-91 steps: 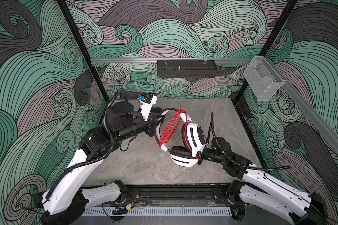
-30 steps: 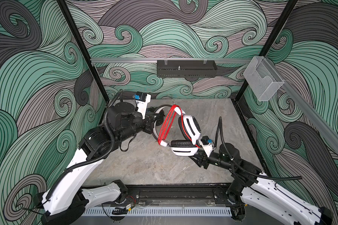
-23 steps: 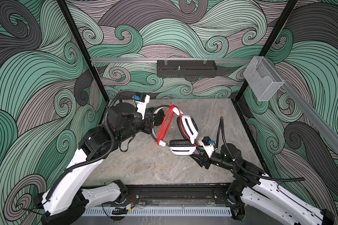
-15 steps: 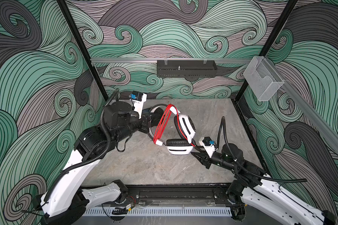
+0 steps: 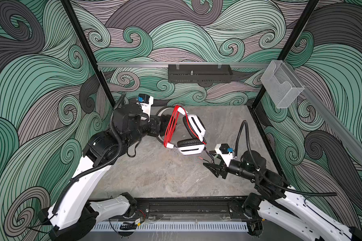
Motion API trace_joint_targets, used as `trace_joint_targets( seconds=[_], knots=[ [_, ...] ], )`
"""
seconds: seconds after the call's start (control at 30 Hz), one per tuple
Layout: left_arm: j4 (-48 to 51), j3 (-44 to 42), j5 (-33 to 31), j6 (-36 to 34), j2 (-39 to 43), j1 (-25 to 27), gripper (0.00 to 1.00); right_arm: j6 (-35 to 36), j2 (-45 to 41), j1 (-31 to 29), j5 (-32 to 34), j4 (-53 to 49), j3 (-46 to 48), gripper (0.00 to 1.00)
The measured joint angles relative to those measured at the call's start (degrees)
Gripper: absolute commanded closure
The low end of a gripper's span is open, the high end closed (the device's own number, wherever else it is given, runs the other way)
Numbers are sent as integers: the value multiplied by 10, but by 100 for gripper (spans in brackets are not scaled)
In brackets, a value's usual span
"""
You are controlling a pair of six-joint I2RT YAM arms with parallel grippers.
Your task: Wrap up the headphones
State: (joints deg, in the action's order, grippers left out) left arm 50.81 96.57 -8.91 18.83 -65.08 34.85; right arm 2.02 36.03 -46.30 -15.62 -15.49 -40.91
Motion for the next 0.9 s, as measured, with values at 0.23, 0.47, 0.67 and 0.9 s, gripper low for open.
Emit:
trace_joint_targets(
  seconds=[0.23,0.47,0.67,0.9],
  knots=[
    [-11,-31,13,16,-19,-96,100,47,0,-21,-11,-29,-60,30],
    [-9,-9,60,9,-54,-111,100,55,10,-21,-9,-38,-48,28],
    [-2,10,102,6,-53,-111,100,47,45,-21,7,4,-39,25],
    [2,51,160,13,-53,-111,100,20,92,5,18,70,-39,22]
  ],
)
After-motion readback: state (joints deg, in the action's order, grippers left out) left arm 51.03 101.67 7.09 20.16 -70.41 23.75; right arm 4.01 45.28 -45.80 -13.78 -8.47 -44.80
